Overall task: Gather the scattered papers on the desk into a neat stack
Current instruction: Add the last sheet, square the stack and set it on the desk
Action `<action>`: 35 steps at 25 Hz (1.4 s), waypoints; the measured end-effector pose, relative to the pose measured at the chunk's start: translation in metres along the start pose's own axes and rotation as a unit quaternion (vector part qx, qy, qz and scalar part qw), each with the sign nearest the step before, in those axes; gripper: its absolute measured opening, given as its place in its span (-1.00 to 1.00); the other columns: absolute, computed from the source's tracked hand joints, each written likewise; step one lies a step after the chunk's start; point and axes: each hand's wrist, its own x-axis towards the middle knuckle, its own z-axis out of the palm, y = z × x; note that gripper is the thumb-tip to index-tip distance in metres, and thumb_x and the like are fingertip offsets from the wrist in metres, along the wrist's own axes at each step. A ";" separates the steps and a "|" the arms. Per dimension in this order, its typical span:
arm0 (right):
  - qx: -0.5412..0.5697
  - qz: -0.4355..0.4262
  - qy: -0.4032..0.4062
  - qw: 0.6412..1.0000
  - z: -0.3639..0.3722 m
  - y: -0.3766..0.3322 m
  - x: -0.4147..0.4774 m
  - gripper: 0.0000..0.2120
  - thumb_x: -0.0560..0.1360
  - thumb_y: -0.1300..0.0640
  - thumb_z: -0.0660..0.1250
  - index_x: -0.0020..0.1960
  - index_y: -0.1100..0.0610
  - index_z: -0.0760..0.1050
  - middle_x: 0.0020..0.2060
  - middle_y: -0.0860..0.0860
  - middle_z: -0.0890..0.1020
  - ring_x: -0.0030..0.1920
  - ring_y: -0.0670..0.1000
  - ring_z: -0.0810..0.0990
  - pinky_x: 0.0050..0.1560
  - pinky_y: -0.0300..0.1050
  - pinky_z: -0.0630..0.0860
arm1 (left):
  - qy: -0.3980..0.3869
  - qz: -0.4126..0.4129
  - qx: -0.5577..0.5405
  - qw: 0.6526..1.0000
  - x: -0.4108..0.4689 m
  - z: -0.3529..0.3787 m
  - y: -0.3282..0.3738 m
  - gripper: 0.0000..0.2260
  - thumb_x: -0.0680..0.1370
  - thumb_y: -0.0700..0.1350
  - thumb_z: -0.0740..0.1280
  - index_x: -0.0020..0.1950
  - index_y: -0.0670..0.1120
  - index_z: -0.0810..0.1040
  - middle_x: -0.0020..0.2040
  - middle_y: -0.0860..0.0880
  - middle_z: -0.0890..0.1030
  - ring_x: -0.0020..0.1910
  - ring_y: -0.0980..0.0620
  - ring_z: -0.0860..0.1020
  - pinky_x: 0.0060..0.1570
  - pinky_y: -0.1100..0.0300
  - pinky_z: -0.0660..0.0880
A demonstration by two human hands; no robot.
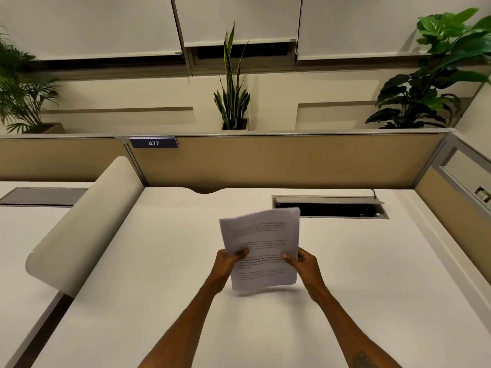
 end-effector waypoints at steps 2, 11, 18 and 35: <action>0.001 0.021 -0.038 0.999 -0.012 0.002 0.000 -0.74 0.50 0.17 0.46 0.17 0.21 0.62 0.06 0.13 0.73 0.00 0.07 0.72 -0.04 -0.16 0.66 | 0.038 -0.011 -0.061 0.997 0.003 -0.005 0.005 -0.72 0.56 -0.22 0.44 0.25 -0.23 0.63 0.21 -0.25 0.69 0.26 -0.34 0.61 0.24 -0.17 0.59; 0.296 0.105 -0.006 0.949 0.021 0.018 -0.017 -0.58 0.51 0.36 0.37 0.32 0.11 0.50 0.18 0.17 0.67 0.20 0.23 0.62 0.19 0.30 0.57 | 0.013 -0.070 -0.296 0.952 -0.008 0.032 -0.005 -0.48 0.60 -0.25 0.34 0.55 -0.21 0.31 0.45 -0.36 0.46 0.39 -0.43 0.45 0.38 -0.47 0.32; 0.159 0.103 0.015 0.982 -0.034 0.023 -0.019 -0.63 0.50 0.33 0.40 0.29 0.24 0.52 0.18 0.30 0.65 0.18 0.33 0.63 0.22 0.40 0.53 | 0.092 -0.044 -0.191 0.976 -0.006 -0.001 0.013 -0.62 0.63 -0.23 0.34 0.45 -0.18 0.48 0.34 -0.26 0.59 0.22 -0.24 0.59 0.23 -0.20 0.52; 0.049 0.091 -0.050 0.993 -0.069 0.034 -0.035 -0.66 0.48 0.22 0.46 0.24 0.22 0.59 0.09 0.21 0.70 0.16 0.26 0.63 0.19 0.16 0.56 | -0.078 -0.038 0.125 0.988 -0.016 -0.021 -0.008 -0.50 0.41 -0.25 0.55 0.32 -0.22 0.55 0.22 -0.24 0.66 0.25 -0.27 0.61 0.26 -0.15 0.56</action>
